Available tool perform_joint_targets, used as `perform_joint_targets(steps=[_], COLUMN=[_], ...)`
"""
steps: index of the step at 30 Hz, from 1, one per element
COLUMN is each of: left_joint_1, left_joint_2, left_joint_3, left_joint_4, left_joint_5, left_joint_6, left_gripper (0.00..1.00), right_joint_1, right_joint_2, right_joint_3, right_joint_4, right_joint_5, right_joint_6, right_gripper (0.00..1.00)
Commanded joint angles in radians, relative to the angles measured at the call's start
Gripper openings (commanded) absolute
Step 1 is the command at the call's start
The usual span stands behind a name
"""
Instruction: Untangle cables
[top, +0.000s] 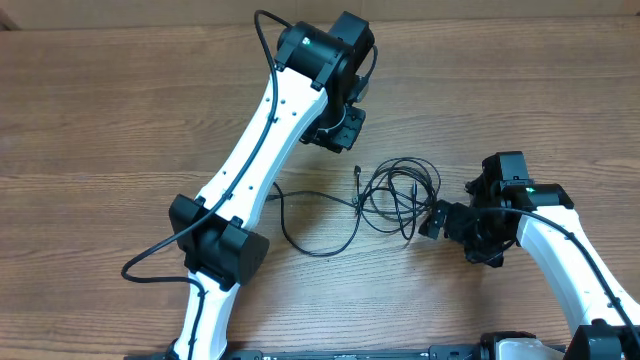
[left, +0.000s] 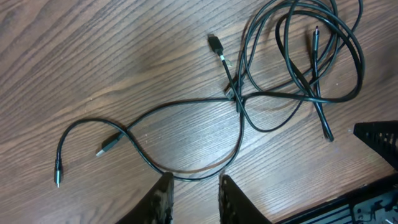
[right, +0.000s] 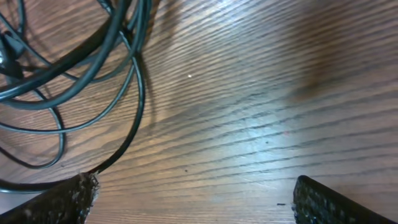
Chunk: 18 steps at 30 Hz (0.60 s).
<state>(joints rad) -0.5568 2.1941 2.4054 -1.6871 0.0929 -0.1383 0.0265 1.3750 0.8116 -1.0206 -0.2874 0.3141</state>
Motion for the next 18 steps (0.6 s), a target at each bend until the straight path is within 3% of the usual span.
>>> perform_joint_targets(steps=[1, 10, 13, 15, 17, 18], left_joint_1=[-0.02, -0.026, -0.027, -0.027, -0.027, -0.027], left_joint_2=[-0.126, -0.415, -0.55, -0.609, -0.667, -0.679], left_joint_3=[-0.07, -0.414, -0.585, -0.673, -0.796, -0.841], left_joint_4=[-0.003, -0.003, 0.018, 0.08, 0.227, 0.295], left_joint_5=[0.006, -0.125, -0.303, -0.321, -0.294, -0.265], left_joint_6=[-0.035, -0.169, -0.368, -0.418, -0.438, -0.439], left_gripper=[0.25, 0.26, 0.26, 0.27, 0.39, 0.52], right_joint_1=[-0.001, -0.001, -0.001, -0.001, -0.001, -0.001], right_joint_2=[0.006, 0.006, 0.006, 0.006, 0.006, 0.006], right_joint_3=[0.012, 0.012, 0.012, 0.012, 0.013, 0.013], right_joint_4=[-0.003, -0.006, -0.006, -0.003, 0.006, 0.013], right_joint_5=[0.025, 0.024, 0.021, 0.021, 0.021, 0.021], right_joint_6=[-0.002, -0.001, -0.002, -0.002, -0.002, -0.002], right_gripper=[1.0, 1.0, 1.0, 1.0, 1.0, 1.0])
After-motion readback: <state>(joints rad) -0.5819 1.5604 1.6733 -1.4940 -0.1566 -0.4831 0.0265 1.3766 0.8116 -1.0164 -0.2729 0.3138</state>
